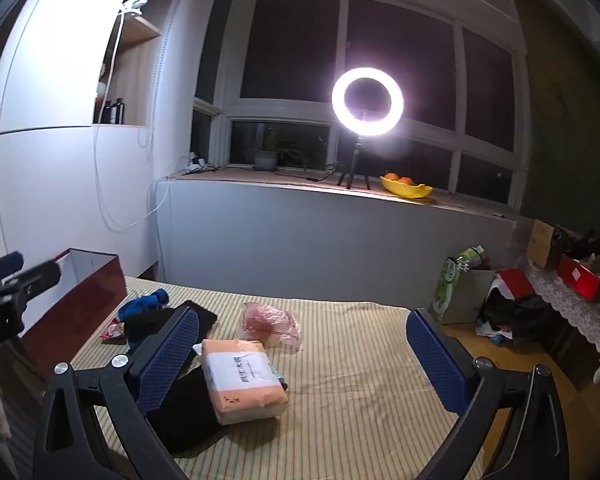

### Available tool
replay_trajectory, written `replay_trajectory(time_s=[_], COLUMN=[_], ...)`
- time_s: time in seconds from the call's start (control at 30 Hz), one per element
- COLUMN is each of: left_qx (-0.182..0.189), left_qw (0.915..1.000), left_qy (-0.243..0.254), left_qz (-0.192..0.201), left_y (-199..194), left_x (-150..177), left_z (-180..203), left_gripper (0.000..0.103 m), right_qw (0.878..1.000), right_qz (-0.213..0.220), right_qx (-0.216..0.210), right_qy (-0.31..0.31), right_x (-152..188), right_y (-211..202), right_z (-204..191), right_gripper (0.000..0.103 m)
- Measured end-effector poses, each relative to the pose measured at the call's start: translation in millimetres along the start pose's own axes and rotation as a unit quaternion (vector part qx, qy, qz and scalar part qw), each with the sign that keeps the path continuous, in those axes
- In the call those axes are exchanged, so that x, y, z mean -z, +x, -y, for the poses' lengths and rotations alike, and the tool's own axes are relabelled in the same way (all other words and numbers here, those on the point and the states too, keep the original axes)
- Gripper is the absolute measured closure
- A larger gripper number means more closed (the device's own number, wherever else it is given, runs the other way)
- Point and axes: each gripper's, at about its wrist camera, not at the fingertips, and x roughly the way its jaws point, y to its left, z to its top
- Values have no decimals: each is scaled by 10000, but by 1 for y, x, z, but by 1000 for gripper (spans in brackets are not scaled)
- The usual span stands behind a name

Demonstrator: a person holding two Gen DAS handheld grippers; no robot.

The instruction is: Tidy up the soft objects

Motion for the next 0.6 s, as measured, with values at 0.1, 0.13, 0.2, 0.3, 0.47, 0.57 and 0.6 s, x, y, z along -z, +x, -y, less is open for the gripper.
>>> replay_trajectory(time_s=[0.1, 0.13, 0.2, 0.3, 0.47, 0.57, 0.6], left_qx=[-19, -37, -57, -96, -111, -101, -97], left_qw=[10000, 10000, 9999, 9999, 9999, 9999, 9999], left_qy=[-8, -21, -4, -8, 17, 26, 30], left_qz=[36, 42, 89, 124, 13, -10, -9], left_y=[-2, 0, 0, 4, 9, 7, 7], left_x=[-3, 4, 9, 17, 13, 9, 9], left_z=[1, -5, -4, -8, -2, 1, 1], left_gripper=[21, 21, 21, 21, 21, 21, 21], right_qw=[10000, 9999, 9998, 9994, 9991, 9992, 9993], right_qz=[-10, -29, -71, -126, -170, -120, -95], right_qx=[-65, -111, -156, -263, -354, -337, -330], right_qy=[71, 85, 135, 177, 185, 148, 135], right_x=[2, 3, -1, -3, -2, -2, -1], right_y=[-1, -1, 5, 7, 16, 17, 15], right_z=[-4, -5, 9, 19, 22, 22, 22], right_gripper=[0, 0, 0, 0, 0, 0, 0])
